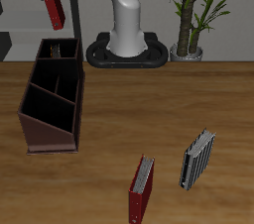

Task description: Place the orange book into the right desk caddy's right compartment and place the left red book into the right desk caddy's right compartment

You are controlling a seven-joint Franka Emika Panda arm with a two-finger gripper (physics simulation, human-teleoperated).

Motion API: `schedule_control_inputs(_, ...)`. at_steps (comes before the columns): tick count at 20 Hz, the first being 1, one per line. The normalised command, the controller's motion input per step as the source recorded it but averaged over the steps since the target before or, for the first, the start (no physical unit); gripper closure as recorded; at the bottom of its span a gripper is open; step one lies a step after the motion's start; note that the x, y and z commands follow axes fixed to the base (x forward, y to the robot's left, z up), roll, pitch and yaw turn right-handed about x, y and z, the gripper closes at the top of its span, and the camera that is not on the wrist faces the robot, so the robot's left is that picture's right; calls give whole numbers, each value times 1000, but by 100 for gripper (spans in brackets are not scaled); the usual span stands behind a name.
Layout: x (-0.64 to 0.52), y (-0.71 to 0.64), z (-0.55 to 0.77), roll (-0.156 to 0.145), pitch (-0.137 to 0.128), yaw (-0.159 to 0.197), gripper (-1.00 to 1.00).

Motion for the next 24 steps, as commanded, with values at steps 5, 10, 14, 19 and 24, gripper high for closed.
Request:
schedule_control_inputs(5,72,4,-174,4,13,-14,100)
schedule_control_inputs(10,76,20,-181,-4,13,-18,100)
schedule_control_inputs(14,52,68,-259,11,23,-8,100)
schedule_control_inputs(19,15,-37,-227,-9,23,-35,100)
schedule_control_inputs(24,-1,9,-156,-1,13,-16,100)
